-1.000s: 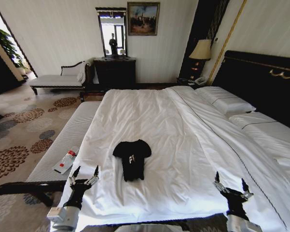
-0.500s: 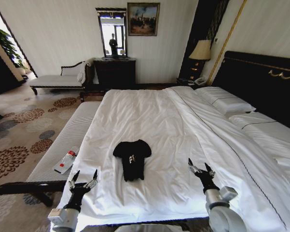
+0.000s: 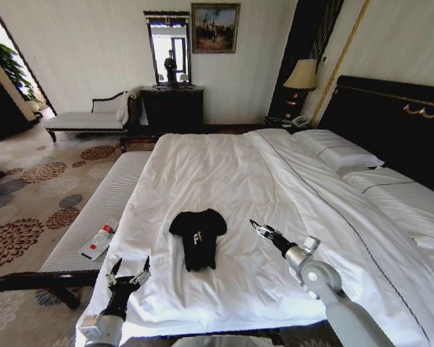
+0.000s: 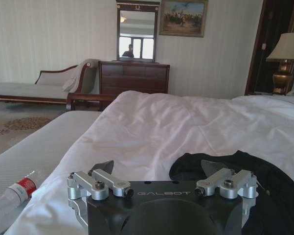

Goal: Fold the clothes on the bed.

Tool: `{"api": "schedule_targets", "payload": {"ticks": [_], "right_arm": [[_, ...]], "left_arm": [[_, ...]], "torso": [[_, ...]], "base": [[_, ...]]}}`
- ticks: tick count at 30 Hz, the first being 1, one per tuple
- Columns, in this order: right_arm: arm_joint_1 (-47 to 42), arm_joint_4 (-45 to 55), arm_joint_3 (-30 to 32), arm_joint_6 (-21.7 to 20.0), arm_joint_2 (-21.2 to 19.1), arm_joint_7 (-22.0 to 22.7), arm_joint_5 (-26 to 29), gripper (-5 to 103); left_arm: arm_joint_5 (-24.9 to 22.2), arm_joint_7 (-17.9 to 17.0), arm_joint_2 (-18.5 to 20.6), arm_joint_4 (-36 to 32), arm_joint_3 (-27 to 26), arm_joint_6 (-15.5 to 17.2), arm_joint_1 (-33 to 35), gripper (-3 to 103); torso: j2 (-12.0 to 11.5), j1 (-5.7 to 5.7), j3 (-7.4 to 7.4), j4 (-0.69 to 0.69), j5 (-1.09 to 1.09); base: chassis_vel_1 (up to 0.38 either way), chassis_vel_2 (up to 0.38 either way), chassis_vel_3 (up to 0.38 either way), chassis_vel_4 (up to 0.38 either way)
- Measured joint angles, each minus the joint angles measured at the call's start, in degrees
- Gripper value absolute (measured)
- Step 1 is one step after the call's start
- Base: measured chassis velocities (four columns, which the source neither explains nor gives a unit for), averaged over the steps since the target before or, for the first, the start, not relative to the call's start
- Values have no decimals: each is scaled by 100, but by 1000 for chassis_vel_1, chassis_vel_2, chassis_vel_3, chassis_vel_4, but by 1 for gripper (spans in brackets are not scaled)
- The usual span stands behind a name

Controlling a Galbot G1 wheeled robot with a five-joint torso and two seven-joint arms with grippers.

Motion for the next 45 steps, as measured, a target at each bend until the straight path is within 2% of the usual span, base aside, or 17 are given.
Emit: {"api": "schedule_targets", "payload": {"ticks": [2,8,10,11,12,16,22,25,29,30,33,34,35,37,39,42,45], "right_arm": [[582,-541,-453,-37,16,-180,-5,100],[1292,-1263,-960,-87,246,-314,51,100],[1495,-1484,-1133,-140,460,-191,93,100],[1651,-1700,-1272,-209,704,-46,201,100],[1758,-1876,-1352,-244,908,24,244,100],[1988,-2302,-1457,-249,1218,57,246,100],[2140,-2741,-1402,-194,1399,-33,197,100],[2182,-2910,-1347,-136,1458,-109,120,100],[2278,-3136,-1334,-119,1469,-172,134,100],[2346,-3238,-1388,-119,1457,-217,136,102],[2456,-3370,-1484,-122,1443,-270,145,100],[2486,-3406,-1508,-126,1440,-287,146,99],[2615,-3560,-1619,-141,1432,-353,137,89],[2653,-3606,-1646,-141,1434,-361,132,89],[2788,-3767,-1711,-142,1460,-399,130,79],[2880,-3886,-1745,-144,1498,-430,119,73],[3019,-4111,-1789,-150,1579,-490,51,57]], "left_arm": [[-1,-15,55,121,120,50,-43,100],[-61,0,140,221,268,45,-26,100],[-98,13,163,240,271,16,-20,100],[-138,18,170,245,256,4,-18,103],[-171,19,172,244,229,2,-20,101],[-214,22,169,226,160,0,-16,99],[-338,41,222,56,-73,4,119,99],[-360,40,235,-2,-147,10,134,96],[-348,38,202,-53,-163,18,156,103],[-333,37,174,-64,-159,18,174,101],[-306,37,144,-65,-152,14,196,101],[-298,37,140,-65,-152,11,201,100],[-273,40,159,-65,-153,-8,218,98],[-272,41,180,-65,-158,-13,226,100],[-288,50,286,-76,-226,-26,276,101],[-333,65,359,-92,-318,-37,310,97],[-410,74,417,-105,-429,-38,327,100]], "torso": [[0,-1,0,3,-1],[0,0,0,2,-2],[0,0,0,2,-2],[0,0,0,2,-1],[0,0,0,3,0],[0,0,0,5,-2],[0,0,0,2,-1],[0,0,0,2,-1],[1,-1,-1,2,-2],[1,-1,-1,1,-2],[1,-1,-1,2,-2],[1,-1,-1,2,-1],[1,-1,-1,2,-2],[1,-1,0,2,-2],[1,-1,0,2,-2],[1,-1,-1,2,-1],[1,-1,-1,3,-1]], "base": [[0,0,0,0],[0,0,0,0],[0,0,0,0],[0,0,0,0],[0,0,0,0],[0,0,0,0],[0,0,0,0],[0,0,0,0],[0,0,0,0],[0,0,0,0],[0,0,0,0],[0,0,0,0],[0,0,0,0],[0,0,0,0],[0,0,0,0],[0,0,0,0],[0,0,0,0]]}}
